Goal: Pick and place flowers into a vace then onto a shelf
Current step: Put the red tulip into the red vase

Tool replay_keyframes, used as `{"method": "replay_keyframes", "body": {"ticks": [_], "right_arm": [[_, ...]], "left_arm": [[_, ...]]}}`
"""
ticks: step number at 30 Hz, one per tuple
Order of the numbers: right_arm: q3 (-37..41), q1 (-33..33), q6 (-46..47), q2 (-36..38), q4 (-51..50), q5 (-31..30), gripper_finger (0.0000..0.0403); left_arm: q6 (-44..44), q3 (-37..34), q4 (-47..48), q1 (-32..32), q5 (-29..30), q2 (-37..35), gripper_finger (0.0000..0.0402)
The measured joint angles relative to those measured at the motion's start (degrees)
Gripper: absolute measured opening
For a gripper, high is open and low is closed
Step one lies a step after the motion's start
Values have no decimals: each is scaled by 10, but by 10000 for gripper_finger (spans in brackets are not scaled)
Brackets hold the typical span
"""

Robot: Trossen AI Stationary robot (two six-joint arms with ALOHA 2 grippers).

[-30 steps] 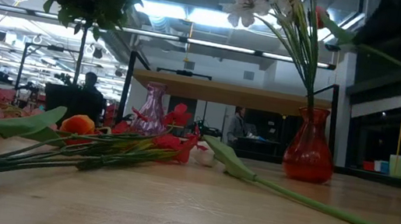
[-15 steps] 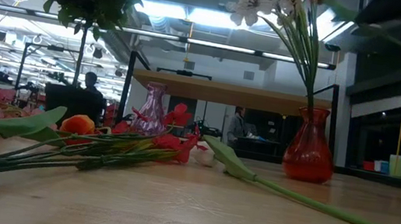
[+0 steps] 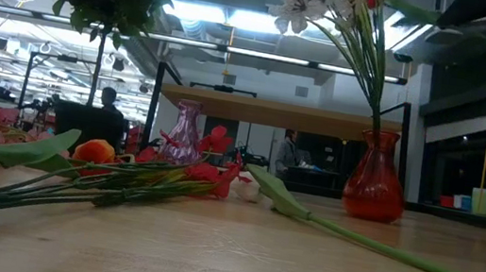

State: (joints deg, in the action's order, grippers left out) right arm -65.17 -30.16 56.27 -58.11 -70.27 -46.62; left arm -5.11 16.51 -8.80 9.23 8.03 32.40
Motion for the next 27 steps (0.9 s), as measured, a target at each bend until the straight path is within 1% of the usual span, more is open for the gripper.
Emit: {"method": "replay_keyframes", "body": {"ticks": [3,5,9,11,14,19,24,27], "right_arm": [[1,11,-87,29,29,22,0],[6,15,-155,51,66,36,0],[57,29,-298,110,197,95,0],[97,37,-346,139,262,107,0],[156,50,-399,178,340,107,0],[263,61,-506,227,536,103,0],[351,61,-630,242,749,107,0],[389,61,-683,242,842,109,0]], "left_arm": [[4,0,-3,0,0,0,8],[17,0,-4,0,0,0,8],[25,0,-4,0,0,0,8],[25,0,-4,0,0,0,8],[25,0,-4,0,0,0,8],[25,0,-4,0,0,0,8],[24,0,-4,0,-1,0,8],[24,0,-4,0,-1,0,8]]}}
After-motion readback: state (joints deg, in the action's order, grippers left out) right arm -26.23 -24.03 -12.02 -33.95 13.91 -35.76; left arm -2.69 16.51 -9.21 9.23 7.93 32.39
